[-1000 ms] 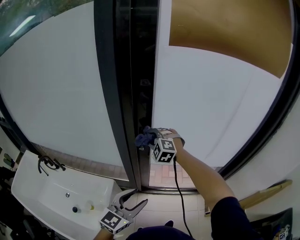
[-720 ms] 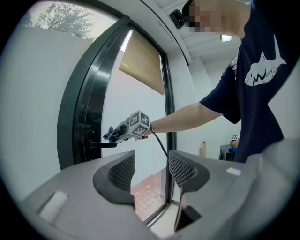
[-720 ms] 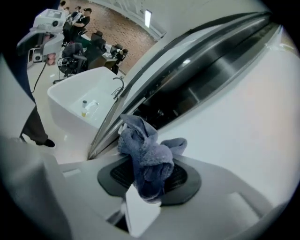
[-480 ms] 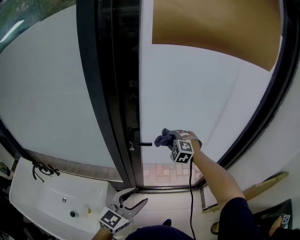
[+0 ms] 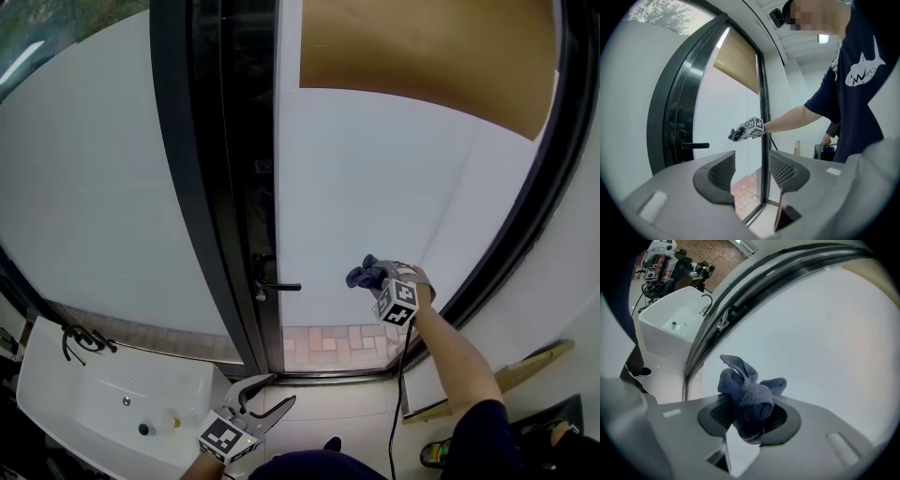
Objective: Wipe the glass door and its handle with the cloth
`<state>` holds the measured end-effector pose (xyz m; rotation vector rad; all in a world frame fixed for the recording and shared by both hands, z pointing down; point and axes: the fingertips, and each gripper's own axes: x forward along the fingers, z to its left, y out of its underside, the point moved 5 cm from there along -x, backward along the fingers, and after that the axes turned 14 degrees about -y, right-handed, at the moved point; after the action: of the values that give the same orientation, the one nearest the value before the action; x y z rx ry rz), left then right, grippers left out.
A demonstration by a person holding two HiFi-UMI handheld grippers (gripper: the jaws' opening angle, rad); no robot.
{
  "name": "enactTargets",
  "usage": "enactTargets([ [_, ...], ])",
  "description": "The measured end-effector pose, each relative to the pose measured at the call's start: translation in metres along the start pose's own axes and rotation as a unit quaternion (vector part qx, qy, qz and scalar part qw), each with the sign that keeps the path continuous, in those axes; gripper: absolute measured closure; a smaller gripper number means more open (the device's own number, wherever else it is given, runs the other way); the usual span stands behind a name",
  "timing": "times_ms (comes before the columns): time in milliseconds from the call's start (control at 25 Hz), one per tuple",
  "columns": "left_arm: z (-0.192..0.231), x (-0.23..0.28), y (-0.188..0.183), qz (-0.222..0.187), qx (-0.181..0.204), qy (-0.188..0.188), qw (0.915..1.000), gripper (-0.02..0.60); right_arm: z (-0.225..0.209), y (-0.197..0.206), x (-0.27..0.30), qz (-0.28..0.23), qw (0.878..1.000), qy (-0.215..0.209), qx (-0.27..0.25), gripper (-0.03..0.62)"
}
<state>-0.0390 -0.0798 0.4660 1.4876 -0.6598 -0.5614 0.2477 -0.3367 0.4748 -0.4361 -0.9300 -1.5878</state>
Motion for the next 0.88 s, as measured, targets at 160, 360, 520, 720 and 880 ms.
enactTargets([
  [160, 0.003, -0.004, 0.005, 0.001, 0.004, -0.001, 1.0, 0.362, 0.001, -0.022, -0.011, -0.041, 0.999, 0.011, 0.028, 0.454],
  [360, 0.006, -0.01, 0.006, 0.013, 0.007, -0.012, 0.9998, 0.362, -0.003, -0.095, -0.019, -0.146, 0.987, -0.007, 0.063, 0.454],
  [520, 0.007, -0.015, 0.003, 0.001, 0.002, -0.015, 0.9999, 0.362, 0.001, -0.171, -0.013, -0.238, 0.964, -0.064, 0.104, 0.454],
  [720, 0.014, -0.028, 0.003, 0.009, -0.001, -0.038, 0.9992, 0.362, 0.006, -0.242, 0.015, -0.298, 0.923, -0.145, 0.197, 0.453],
  [880, 0.02, -0.039, 0.005, 0.006, -0.006, -0.055, 0.9985, 0.362, 0.011, -0.266, 0.045, -0.272, 0.928, -0.158, 0.2, 0.453],
])
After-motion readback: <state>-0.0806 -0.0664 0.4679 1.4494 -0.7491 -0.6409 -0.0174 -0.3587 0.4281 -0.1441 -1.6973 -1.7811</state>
